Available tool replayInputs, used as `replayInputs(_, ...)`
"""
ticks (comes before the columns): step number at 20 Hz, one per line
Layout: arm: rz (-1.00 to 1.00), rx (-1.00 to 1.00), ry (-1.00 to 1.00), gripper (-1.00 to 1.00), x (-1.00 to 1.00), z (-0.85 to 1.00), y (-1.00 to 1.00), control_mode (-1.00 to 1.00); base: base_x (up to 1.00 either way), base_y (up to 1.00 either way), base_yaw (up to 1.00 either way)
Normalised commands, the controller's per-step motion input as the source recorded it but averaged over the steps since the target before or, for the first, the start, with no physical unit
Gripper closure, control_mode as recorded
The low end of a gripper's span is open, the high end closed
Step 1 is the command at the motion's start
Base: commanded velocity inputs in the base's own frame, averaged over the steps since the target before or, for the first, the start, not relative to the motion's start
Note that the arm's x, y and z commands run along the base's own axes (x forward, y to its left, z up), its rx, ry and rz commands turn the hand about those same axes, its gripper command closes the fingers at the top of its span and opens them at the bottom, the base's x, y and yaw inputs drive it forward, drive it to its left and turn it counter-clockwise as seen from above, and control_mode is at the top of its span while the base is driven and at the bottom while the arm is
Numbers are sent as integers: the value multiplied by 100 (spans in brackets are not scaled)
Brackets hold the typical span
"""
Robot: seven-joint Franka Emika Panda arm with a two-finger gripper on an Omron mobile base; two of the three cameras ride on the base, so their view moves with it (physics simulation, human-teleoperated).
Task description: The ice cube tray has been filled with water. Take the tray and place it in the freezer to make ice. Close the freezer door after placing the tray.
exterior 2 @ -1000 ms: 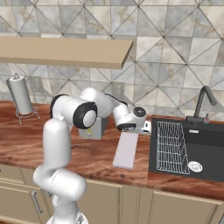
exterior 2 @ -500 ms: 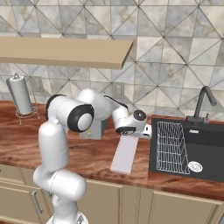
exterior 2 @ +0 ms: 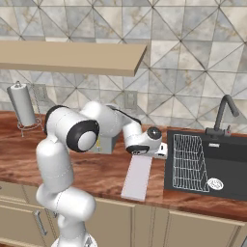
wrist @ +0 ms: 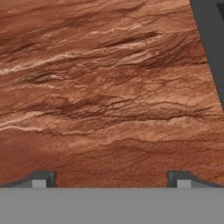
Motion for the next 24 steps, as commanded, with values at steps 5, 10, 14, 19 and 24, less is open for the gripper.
replayInputs(5,2,0,0,-100,-56,-16,0,-100,0,0,0)
replayInputs(10,1,0,0,-100,-47,-14,0,-100,0,0,0)
replayInputs(14,0,0,0,-100,-5,-1,0,-100,0,0,0)
replayInputs(19,0,0,0,-100,10,12,0,-100,0,0,0)
replayInputs(24,0,0,-6,-100,13,43,0,-100,0,0,0)
